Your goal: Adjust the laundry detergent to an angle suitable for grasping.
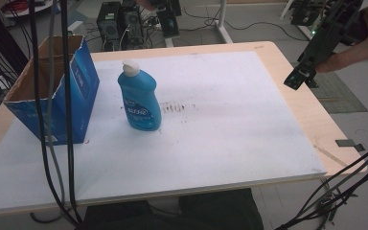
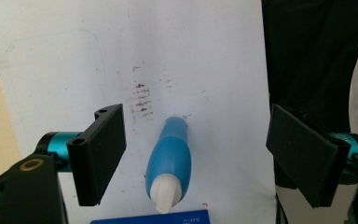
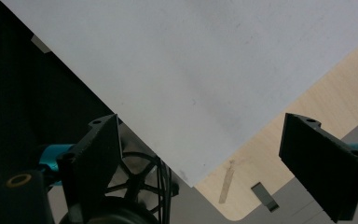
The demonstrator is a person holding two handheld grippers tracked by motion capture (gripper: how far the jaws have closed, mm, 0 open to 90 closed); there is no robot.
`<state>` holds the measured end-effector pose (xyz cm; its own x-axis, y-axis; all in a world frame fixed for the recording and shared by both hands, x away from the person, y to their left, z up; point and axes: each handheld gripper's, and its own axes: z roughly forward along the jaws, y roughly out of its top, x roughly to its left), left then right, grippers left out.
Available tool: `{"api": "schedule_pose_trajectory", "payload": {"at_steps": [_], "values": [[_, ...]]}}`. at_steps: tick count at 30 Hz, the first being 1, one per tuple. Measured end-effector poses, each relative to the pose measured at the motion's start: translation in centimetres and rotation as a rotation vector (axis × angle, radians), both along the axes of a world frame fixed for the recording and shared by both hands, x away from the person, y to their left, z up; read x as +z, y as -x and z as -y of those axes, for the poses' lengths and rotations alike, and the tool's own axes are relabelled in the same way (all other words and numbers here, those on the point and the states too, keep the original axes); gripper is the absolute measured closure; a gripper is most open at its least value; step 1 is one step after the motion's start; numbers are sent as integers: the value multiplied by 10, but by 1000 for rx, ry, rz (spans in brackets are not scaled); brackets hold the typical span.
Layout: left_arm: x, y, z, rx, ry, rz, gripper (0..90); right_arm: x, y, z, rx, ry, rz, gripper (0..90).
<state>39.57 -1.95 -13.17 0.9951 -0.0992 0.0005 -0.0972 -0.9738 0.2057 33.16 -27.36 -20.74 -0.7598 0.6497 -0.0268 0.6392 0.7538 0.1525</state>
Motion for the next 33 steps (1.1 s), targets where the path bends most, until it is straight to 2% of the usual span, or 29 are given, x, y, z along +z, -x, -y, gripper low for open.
{"api": "schedule_pose_trajectory", "payload": {"at_steps": [16,33], "values": [[-1,2,1,-6,-12,-1,200,-1,1,1,-6,-4,-2,121],[1,4,-6,-1,-20,5,200,-2,-1,-1,1,-13,4,121]]}}
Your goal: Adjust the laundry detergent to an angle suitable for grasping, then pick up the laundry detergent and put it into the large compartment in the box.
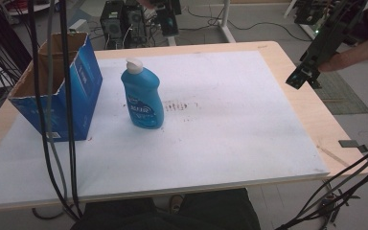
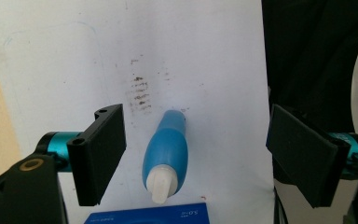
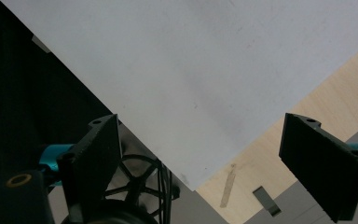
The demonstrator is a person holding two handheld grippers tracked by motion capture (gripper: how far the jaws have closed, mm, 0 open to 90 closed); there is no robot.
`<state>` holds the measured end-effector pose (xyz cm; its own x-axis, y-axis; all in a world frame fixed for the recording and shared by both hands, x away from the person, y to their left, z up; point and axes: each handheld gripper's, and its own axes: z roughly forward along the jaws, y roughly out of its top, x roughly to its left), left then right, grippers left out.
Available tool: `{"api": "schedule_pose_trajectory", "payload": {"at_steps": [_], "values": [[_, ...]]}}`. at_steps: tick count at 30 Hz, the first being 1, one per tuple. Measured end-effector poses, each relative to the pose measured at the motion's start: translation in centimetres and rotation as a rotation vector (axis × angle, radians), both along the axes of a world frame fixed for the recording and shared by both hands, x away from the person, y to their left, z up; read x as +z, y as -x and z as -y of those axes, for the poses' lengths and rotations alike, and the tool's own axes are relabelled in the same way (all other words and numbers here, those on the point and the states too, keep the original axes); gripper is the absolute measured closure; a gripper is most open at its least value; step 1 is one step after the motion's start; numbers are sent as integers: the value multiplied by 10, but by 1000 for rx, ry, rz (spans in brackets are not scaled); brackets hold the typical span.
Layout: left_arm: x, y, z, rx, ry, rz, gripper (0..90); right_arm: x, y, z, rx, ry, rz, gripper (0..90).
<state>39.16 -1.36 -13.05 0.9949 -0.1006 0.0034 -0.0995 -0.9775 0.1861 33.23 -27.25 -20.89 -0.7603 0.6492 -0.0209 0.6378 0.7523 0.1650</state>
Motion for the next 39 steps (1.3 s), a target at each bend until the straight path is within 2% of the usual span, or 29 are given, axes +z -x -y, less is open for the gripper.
{"api": "schedule_pose_trajectory", "payload": {"at_steps": [8,17,25,30,39], "values": [[-2,-1,1,-3,-5,-1,200,3,0,3,-3,-7,8,121],[-2,-1,-7,13,3,4,200,1,-2,1,3,-13,10,121],[-5,-3,-23,19,4,5,200,1,0,0,-3,-16,12,121],[-10,-7,-40,47,-5,9,200,0,0,-1,-3,-14,7,121],[-18,-12,-53,71,-9,8,200,-1,-2,0,0,-11,6,121]]}}
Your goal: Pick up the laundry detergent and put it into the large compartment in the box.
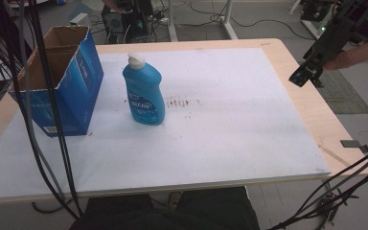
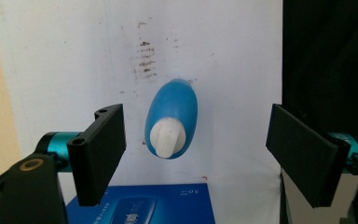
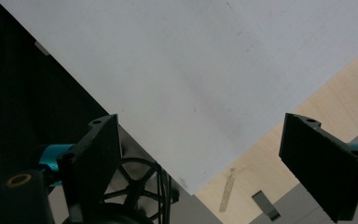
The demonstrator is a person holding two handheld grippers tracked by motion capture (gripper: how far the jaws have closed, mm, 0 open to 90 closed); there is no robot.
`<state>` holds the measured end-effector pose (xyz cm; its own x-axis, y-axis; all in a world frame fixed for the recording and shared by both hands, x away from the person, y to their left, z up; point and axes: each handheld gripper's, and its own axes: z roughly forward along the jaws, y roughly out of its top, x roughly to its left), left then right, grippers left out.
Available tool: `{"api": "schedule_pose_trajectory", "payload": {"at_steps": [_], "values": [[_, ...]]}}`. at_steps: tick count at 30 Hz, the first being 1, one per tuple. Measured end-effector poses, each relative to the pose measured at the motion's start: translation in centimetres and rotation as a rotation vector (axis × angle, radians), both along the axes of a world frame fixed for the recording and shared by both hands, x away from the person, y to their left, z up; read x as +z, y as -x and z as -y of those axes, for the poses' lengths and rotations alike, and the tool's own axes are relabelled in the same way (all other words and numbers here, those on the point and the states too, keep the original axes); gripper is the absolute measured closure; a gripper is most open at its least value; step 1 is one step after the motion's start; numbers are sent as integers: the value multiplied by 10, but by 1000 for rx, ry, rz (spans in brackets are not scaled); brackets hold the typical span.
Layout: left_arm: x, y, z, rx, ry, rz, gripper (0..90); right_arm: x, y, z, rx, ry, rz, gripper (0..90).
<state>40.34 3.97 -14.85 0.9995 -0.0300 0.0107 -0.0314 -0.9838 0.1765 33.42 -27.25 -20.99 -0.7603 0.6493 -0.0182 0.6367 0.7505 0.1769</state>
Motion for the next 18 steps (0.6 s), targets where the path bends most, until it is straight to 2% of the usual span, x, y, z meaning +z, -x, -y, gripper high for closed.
{"api": "schedule_pose_trajectory", "payload": {"at_steps": [18], "values": [[-17,-6,-8,8,-10,-21,200,-4,-10,1,4,-3,-11,121]]}}
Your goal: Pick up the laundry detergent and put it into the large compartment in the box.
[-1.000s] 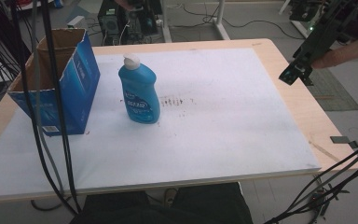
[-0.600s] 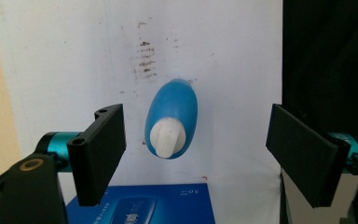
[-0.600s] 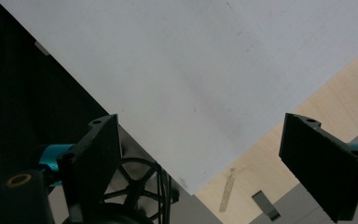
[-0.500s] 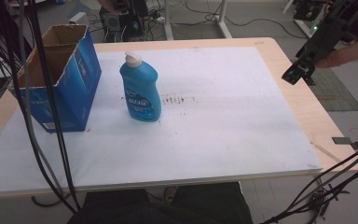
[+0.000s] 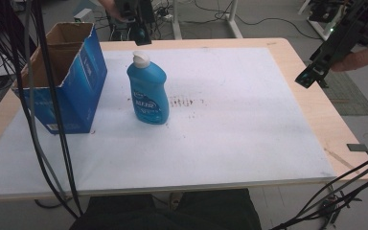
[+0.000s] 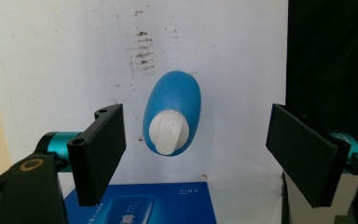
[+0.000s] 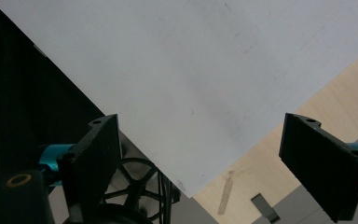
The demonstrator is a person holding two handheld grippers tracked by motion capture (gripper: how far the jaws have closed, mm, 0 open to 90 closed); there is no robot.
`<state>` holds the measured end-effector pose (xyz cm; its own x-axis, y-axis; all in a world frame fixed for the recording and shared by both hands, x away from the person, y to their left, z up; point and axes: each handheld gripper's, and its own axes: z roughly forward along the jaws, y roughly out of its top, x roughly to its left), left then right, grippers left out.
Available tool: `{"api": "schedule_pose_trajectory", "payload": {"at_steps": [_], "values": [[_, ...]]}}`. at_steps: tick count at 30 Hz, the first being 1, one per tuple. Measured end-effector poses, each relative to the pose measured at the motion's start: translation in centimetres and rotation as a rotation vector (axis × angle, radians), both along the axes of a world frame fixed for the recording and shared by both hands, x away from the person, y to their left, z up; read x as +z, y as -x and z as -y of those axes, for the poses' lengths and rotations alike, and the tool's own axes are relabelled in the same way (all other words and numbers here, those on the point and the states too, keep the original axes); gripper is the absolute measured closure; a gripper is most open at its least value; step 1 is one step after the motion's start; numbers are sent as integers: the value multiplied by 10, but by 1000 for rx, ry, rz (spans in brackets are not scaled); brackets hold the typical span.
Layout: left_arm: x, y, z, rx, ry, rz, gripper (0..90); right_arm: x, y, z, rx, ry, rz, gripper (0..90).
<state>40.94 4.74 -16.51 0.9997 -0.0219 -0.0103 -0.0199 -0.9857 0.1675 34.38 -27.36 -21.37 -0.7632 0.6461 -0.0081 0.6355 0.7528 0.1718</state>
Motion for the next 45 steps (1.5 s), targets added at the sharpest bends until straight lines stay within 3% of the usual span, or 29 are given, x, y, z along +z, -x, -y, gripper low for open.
{"api": "schedule_pose_trajectory", "payload": {"at_steps": [9,20,45], "values": [[-5,0,-4,-4,7,1,200,0,-2,-2,-6,0,-2,121],[-22,2,-7,-1,7,-13,200,-1,-2,-4,-3,-7,-5,121],[-57,1,-10,-19,-42,15,200,-4,0,-2,1,-11,-7,121]]}}
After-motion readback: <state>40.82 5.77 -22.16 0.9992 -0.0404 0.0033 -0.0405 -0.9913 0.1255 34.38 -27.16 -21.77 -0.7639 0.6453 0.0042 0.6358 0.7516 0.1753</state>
